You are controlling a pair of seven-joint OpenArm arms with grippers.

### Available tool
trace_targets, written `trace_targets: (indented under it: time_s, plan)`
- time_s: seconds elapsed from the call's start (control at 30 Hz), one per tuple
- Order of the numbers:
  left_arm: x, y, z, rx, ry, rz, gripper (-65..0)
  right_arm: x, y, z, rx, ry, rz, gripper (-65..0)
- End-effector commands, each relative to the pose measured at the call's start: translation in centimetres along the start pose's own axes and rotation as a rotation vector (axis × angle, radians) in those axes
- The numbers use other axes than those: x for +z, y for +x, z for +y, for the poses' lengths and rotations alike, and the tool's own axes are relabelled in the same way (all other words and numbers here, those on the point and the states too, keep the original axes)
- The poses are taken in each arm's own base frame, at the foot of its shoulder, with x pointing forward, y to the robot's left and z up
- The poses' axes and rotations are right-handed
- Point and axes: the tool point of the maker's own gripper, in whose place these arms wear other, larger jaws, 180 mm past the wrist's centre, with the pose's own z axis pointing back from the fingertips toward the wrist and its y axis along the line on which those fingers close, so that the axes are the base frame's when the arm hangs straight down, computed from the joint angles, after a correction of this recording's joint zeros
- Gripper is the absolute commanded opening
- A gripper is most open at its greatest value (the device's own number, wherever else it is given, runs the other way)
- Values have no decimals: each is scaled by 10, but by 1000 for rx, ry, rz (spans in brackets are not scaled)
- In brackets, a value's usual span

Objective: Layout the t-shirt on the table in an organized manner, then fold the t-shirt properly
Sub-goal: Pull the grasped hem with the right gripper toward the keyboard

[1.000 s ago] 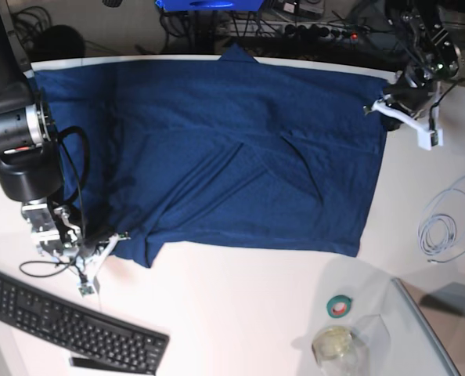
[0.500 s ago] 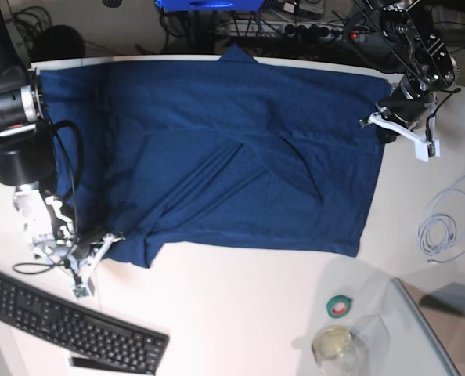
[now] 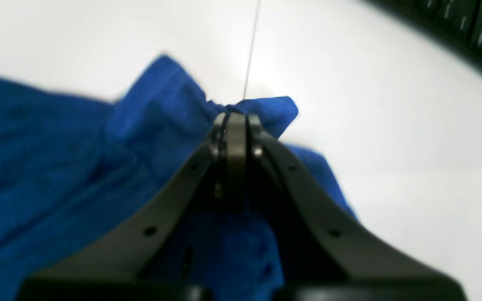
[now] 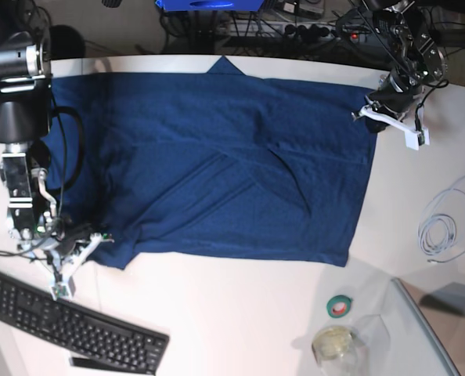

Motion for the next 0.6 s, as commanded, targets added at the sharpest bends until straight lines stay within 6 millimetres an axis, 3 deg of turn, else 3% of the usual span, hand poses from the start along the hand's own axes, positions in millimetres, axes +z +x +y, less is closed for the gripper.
trace_targets:
  time_s: [0.0, 0.2, 0.4, 0.57]
  plan:
    - [3, 17, 0, -12, -3, -50, -650, 3, 18, -4, -3, -9, -47, -650]
    - [10, 30, -5, -38, -3, -86, -650, 7, -18, 15, -1, 22, -6, -650]
    - [10, 32, -6, -38, -5, -91, -650, 46, -28, 47, 27, 73, -92, -650]
    - [9, 31, -5, -35, -6, -87, -650, 65, -65, 82, 2, 130, -14, -650]
